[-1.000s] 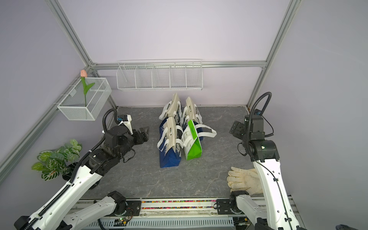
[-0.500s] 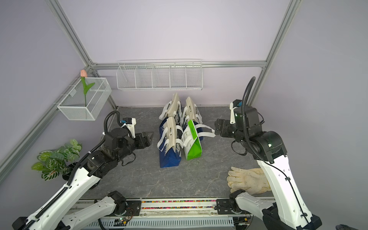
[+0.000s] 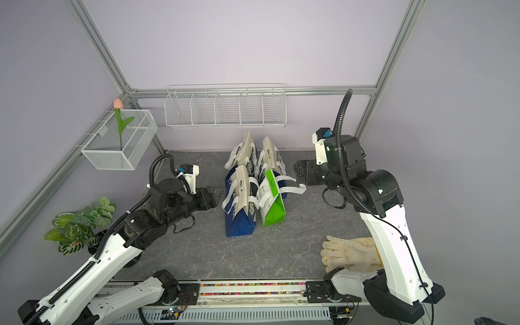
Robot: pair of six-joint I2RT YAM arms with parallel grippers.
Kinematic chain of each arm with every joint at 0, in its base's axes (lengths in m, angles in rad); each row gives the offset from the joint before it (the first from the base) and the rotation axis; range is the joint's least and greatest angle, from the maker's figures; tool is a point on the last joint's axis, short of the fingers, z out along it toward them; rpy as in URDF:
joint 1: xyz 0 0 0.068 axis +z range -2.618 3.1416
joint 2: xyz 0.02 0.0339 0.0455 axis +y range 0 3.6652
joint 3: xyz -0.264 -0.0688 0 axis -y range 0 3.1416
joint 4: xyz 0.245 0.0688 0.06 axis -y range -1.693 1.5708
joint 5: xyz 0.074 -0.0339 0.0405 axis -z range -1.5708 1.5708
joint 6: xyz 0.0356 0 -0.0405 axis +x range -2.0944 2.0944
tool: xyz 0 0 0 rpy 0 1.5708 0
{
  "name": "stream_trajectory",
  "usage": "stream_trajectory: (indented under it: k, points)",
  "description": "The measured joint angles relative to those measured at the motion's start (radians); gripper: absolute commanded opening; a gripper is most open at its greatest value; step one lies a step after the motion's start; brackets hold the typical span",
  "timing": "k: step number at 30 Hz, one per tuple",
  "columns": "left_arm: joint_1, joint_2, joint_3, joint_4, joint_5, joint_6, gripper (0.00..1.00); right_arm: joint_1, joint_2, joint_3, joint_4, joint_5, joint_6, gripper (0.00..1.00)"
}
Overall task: Open the takeout bag
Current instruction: Adjust the takeout bag at the center of the board.
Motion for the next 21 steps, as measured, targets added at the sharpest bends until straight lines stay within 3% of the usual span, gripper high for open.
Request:
stream_trajectory:
  k: [5,10,14,17,21]
  points:
    - [-0.090,0.041,0.058,0.000,-0.003,-0.013,0.78,0.076,-0.076,-0.125,0.013,0.058,-0.001,0.89]
    - [-0.144,0.049,0.070,0.003,-0.004,-0.032,0.77,0.087,-0.133,-0.222,0.035,-0.010,0.019,0.99]
    - [-0.154,0.085,0.076,0.000,-0.011,-0.038,0.77,0.130,-0.126,-0.304,0.081,-0.064,0.040,0.98]
    - [-0.154,0.130,0.101,-0.018,-0.032,-0.039,0.77,0.147,-0.076,-0.336,0.116,-0.088,0.048,0.92]
    - [-0.154,0.192,0.150,-0.031,-0.080,-0.031,0.76,0.148,0.009,-0.336,0.159,-0.087,0.049,0.75]
